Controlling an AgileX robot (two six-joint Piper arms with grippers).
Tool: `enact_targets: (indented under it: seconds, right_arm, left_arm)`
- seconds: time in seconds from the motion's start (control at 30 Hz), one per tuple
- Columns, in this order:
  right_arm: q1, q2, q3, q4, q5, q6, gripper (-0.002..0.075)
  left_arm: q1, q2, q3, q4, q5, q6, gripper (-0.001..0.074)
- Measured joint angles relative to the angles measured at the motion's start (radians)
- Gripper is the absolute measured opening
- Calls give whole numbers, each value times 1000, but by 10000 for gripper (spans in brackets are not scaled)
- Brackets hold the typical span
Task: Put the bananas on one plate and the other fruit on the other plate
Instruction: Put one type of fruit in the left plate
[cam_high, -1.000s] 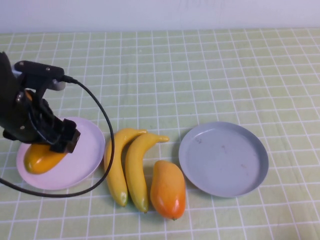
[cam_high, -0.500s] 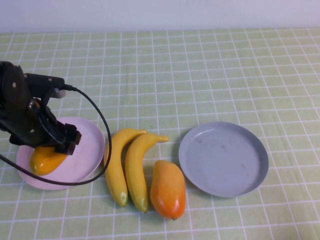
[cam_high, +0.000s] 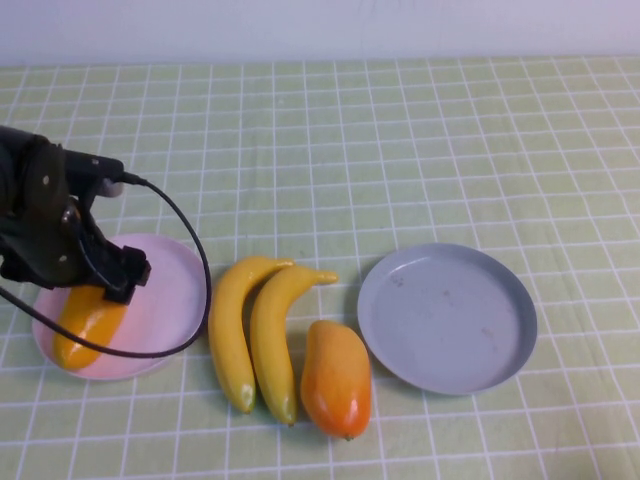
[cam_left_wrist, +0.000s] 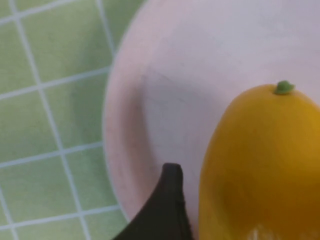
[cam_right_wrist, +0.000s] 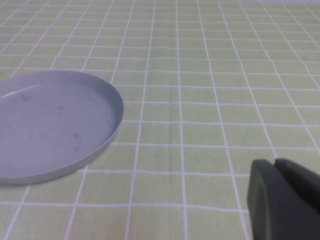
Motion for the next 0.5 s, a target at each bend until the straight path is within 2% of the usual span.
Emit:
enact_targets:
  seconds: [0.17, 0.3, 0.5]
  right_arm:
    - [0, 0, 0, 0, 0, 0, -17]
    - [0, 0, 0, 0, 0, 0, -17]
    - [0, 0, 0, 0, 0, 0, -17]
  left_arm:
    - [0, 0, -91, 27, 106, -63, 668]
    - [-10, 0, -189, -50, 244, -74, 668]
    - [-137, 0, -257, -122, 367, -65, 643]
